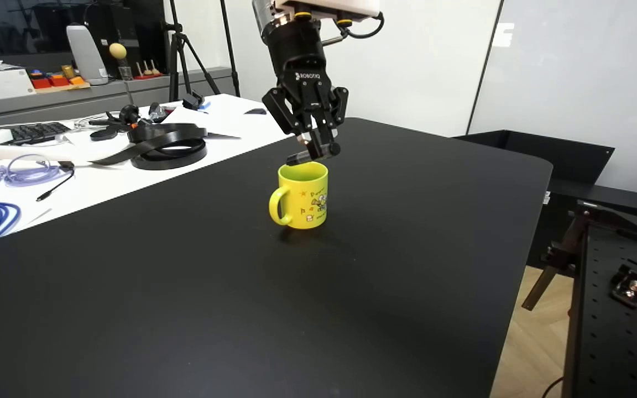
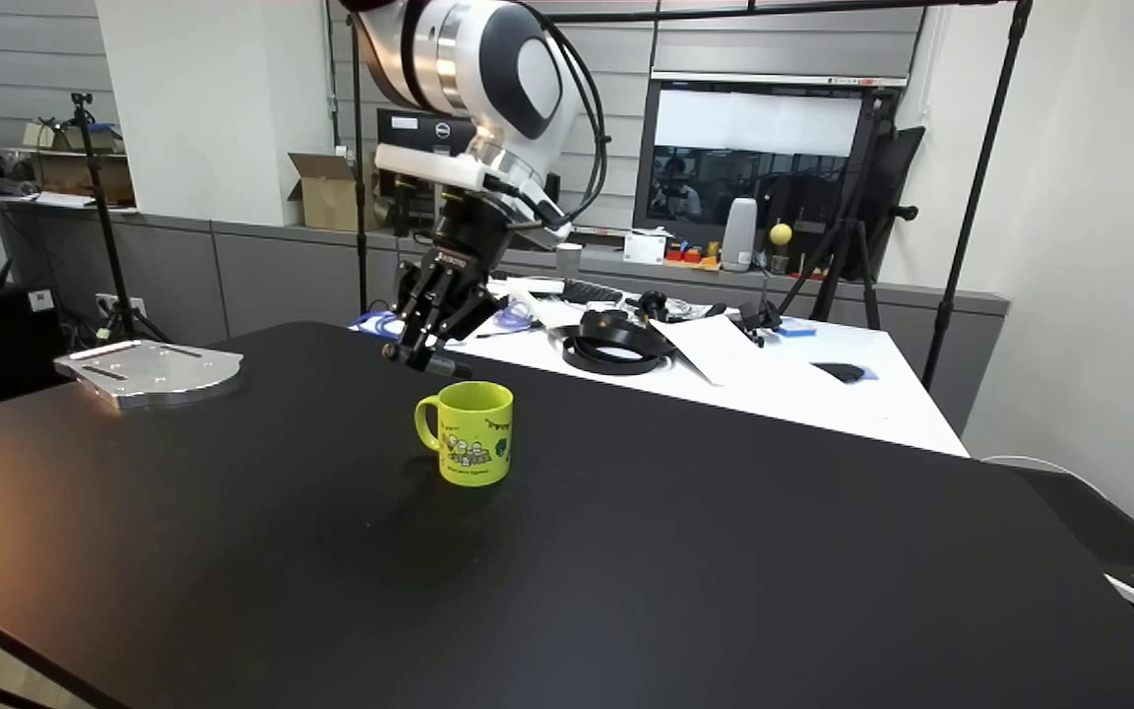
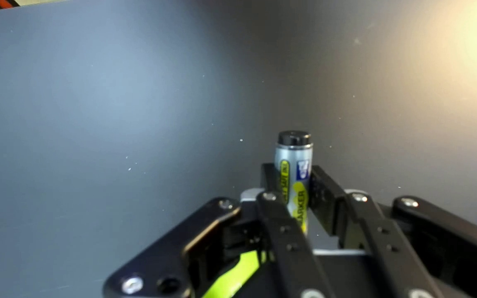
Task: Put the marker inside the mug cup,take it out and put it back
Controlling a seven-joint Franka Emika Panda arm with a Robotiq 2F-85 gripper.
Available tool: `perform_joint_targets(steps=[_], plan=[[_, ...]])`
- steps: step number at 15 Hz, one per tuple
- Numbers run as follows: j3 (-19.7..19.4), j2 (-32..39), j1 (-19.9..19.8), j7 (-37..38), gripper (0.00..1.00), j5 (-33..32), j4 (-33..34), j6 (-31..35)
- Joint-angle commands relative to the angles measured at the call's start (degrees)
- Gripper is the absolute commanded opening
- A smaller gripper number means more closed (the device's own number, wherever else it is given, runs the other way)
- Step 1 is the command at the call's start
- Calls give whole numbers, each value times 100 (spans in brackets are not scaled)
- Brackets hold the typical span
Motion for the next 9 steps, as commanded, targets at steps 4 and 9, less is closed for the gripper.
perform_joint_targets(steps=[4,9], plan=[[-66,468,-200,307,6,578,623,-325],[-173,599,-257,692,6,859,712,-226]])
